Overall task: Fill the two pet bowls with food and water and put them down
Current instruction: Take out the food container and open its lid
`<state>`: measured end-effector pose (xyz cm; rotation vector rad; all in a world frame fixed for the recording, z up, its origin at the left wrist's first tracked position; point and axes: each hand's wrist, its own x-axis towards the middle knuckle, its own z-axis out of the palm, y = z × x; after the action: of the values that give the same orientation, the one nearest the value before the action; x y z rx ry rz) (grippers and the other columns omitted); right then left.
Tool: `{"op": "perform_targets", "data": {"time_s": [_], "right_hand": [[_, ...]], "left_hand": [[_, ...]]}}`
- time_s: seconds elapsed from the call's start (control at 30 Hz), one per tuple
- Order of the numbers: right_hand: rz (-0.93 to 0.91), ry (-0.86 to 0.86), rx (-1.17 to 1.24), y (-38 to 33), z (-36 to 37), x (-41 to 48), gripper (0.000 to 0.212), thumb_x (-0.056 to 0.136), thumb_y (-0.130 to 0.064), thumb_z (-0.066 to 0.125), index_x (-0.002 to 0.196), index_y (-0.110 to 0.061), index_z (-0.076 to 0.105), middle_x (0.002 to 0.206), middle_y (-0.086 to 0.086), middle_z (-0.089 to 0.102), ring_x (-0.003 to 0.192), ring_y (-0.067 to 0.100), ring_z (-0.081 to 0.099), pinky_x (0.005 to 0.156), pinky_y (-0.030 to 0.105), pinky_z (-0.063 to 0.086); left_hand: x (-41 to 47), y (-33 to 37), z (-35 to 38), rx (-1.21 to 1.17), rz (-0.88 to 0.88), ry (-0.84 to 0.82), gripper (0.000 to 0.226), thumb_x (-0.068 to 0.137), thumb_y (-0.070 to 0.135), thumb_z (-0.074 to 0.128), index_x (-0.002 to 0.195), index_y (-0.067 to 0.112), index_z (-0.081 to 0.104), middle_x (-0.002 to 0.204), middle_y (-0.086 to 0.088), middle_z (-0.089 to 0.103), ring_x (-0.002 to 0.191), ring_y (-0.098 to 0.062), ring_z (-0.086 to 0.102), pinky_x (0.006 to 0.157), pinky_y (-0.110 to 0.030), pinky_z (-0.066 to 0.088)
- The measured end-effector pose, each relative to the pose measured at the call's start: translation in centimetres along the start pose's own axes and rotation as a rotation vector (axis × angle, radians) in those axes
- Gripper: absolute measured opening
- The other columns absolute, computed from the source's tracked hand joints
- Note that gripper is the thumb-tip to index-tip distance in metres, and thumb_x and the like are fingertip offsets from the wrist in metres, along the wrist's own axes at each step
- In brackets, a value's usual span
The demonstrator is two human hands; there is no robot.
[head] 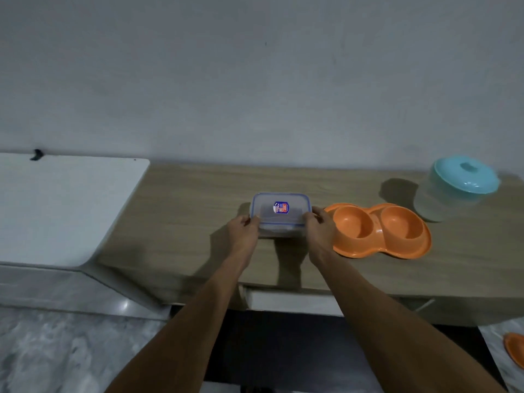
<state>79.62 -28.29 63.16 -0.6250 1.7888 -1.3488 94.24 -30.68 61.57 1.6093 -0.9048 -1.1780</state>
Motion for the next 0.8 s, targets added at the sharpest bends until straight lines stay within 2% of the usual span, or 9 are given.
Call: {"op": "perform_targets", "data": {"time_s": [0.13,0.23,0.33,0.47,0.53,0.63,0.7,0.73,0.8], "right_hand": [[0.038,-0.012,-0.007,0.3,0.9,1.2,0.032,0.093,-0.011,0.056,0.124,-0.014,0.063,0.115,0.003,0.064,0.108,0.023,0.06,0.096,0.041,0.052],[0.063,-0.05,0.005,0.6,1.2,1.6,0.033,0.096,-0.011,0.055,0.128,-0.012,0.059,0.114,0.001,0.06,0.107,0.021,0.059,0.093,0.037,0.052],[0.055,-0.036,0.015,1.0,1.5,1.7,0.03,0.095,-0.01,0.056,0.124,-0.012,0.061,0.114,0.003,0.062,0.104,0.019,0.059,0.089,0.035,0.052],[0.036,-0.023,0.015,1.3,1.7,2.0,0.018,0.095,-0.01,0.055,0.111,-0.017,0.061,0.099,-0.005,0.061,0.098,0.016,0.059,0.086,0.032,0.052],[-0.006,-0.003,-0.042,1.3,1.7,2.4,0.016,0.098,-0.014,0.051,0.109,-0.013,0.063,0.094,-0.005,0.06,0.089,0.012,0.057,0.072,0.024,0.049],[-0.082,0.058,-0.175,0.6,2.2,3.7,0.024,0.101,-0.02,0.043,0.1,-0.005,0.062,0.092,0.007,0.06,0.08,0.017,0.052,0.06,0.028,0.039],[-0.088,0.093,-0.263,-0.2,2.7,4.9,0.03,0.103,-0.022,0.038,0.103,-0.002,0.061,0.094,0.01,0.058,0.082,0.022,0.05,0.066,0.033,0.033],[-0.072,0.105,-0.299,-0.6,3.0,5.5,0.033,0.103,-0.023,0.036,0.106,0.0,0.06,0.097,0.012,0.058,0.086,0.024,0.05,0.071,0.031,0.032],[-0.026,0.105,-0.333,-0.8,3.6,6.7,0.04,0.104,-0.026,0.032,0.111,0.002,0.06,0.108,0.02,0.062,0.095,0.031,0.054,0.078,0.032,0.033]], "left_hand": [[1.7,-0.5,0.2,0.0,-0.039,-0.026,0.02,0.091,0.008,0.063,0.071,0.011,0.059,0.075,-0.013,0.059,0.074,-0.019,0.053,0.071,-0.036,0.047],[2.4,-1.0,0.1,0.007,-0.076,-0.034,0.019,0.091,0.01,0.063,0.072,0.012,0.062,0.075,-0.009,0.063,0.077,-0.02,0.059,0.081,-0.044,0.055],[2.7,-1.2,-0.2,0.003,-0.102,-0.046,0.018,0.093,0.011,0.063,0.075,0.015,0.064,0.075,-0.005,0.065,0.078,-0.02,0.061,0.09,-0.049,0.055],[2.4,-0.9,-0.5,0.038,-0.07,-0.06,0.014,0.092,0.012,0.064,0.079,0.016,0.065,0.082,-0.006,0.068,0.083,-0.022,0.064,0.091,-0.049,0.054],[2.8,-0.7,-0.8,0.071,-0.064,-0.045,0.006,0.09,0.017,0.066,0.092,0.012,0.069,0.088,-0.007,0.072,0.084,-0.022,0.067,0.091,-0.049,0.057],[3.9,0.5,-1.0,0.21,-0.031,0.012,0.027,0.089,0.034,0.064,0.101,0.011,0.071,0.091,-0.003,0.073,0.082,-0.019,0.069,0.072,-0.034,0.059],[5.1,1.9,-0.7,0.346,-0.001,0.022,0.037,0.093,0.041,0.053,0.092,0.008,0.07,0.08,-0.002,0.068,0.076,-0.021,0.061,0.055,-0.024,0.045],[5.9,2.4,-0.3,0.422,-0.01,0.015,0.042,0.096,0.043,0.046,0.089,0.008,0.069,0.08,-0.005,0.065,0.079,-0.025,0.059,0.055,-0.024,0.041],[7.7,2.8,0.8,0.558,-0.061,0.012,0.056,0.095,0.05,0.03,0.103,0.009,0.069,0.102,-0.015,0.068,0.095,-0.033,0.06,0.073,-0.03,0.047]]}}
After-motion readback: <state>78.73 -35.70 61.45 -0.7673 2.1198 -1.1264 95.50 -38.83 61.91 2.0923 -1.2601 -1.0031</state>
